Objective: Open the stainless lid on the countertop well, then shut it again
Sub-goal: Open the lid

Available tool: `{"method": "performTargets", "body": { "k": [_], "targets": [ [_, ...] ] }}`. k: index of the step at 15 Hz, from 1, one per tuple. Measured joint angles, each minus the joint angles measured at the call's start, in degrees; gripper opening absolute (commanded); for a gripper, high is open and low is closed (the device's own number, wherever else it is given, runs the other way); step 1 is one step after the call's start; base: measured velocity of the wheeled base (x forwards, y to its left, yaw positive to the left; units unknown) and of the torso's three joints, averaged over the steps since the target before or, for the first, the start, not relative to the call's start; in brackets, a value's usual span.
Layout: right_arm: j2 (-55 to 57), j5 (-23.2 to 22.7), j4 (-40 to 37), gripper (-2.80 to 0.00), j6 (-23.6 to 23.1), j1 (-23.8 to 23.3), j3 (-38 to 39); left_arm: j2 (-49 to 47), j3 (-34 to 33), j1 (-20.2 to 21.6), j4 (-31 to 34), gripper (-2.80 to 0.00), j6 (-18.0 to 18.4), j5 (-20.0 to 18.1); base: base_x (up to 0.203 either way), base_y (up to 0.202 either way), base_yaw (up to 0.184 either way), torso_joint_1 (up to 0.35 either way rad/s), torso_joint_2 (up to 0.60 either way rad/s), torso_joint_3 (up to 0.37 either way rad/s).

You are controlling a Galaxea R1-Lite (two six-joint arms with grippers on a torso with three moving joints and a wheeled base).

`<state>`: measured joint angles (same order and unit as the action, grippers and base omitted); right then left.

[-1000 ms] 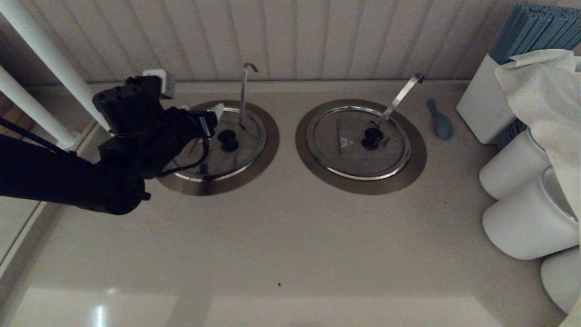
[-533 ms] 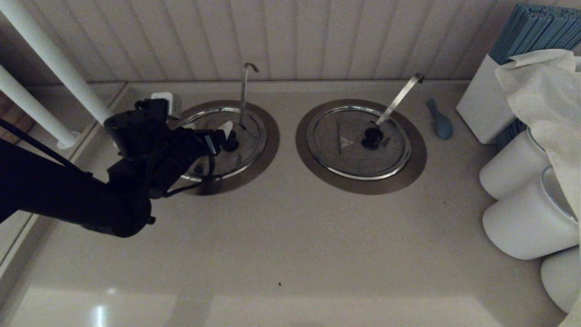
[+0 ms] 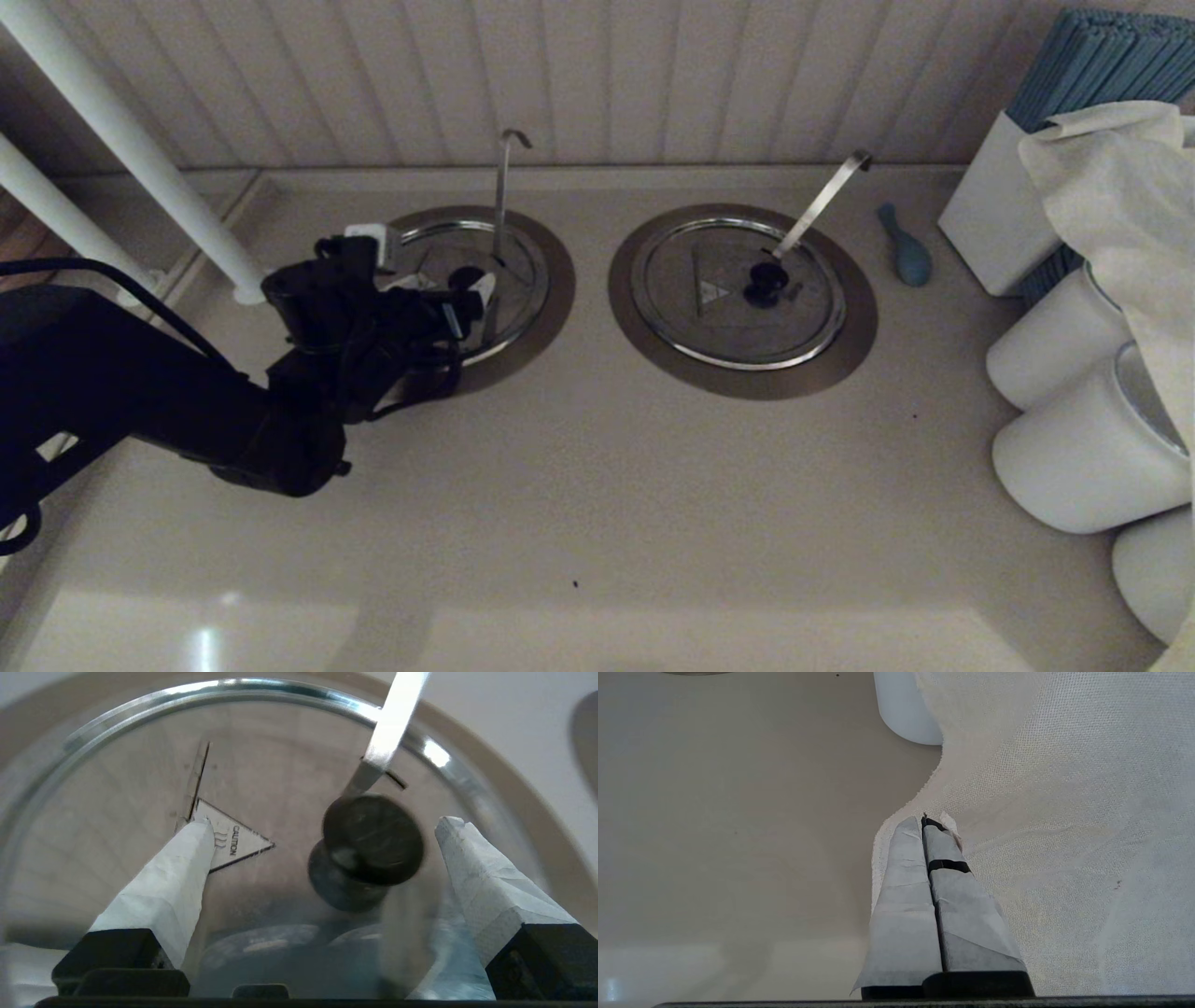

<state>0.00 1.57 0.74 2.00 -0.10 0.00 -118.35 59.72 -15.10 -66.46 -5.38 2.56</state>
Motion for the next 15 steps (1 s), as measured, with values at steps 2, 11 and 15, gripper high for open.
{"method": "performTargets", "body": {
  "k": [2, 11, 15],
  "targets": [
    [0.0, 0.0, 0.0, -2.80, 0.0, 0.0, 0.0, -1.7, 0.7, 0.1, -1.4, 0.00, 0.0, 0.0, 0.000, 0.000, 0.000, 0.000, 0.00, 0.000],
    [0.0, 0.0, 0.0, -2.80, 0.0, 0.0, 0.0, -7.0, 0.9, 1.3, -7.8, 0.00, 2.6, -1.5, 0.000, 0.000, 0.000, 0.000, 0.00, 0.000],
    [0.0, 0.0, 0.0, -2.80, 0.0, 0.0, 0.0, -8.0, 0.9, 1.7, -7.3, 0.00, 5.7, -1.8, 0.000, 0.000, 0.000, 0.000, 0.00, 0.000]
  ]
}}
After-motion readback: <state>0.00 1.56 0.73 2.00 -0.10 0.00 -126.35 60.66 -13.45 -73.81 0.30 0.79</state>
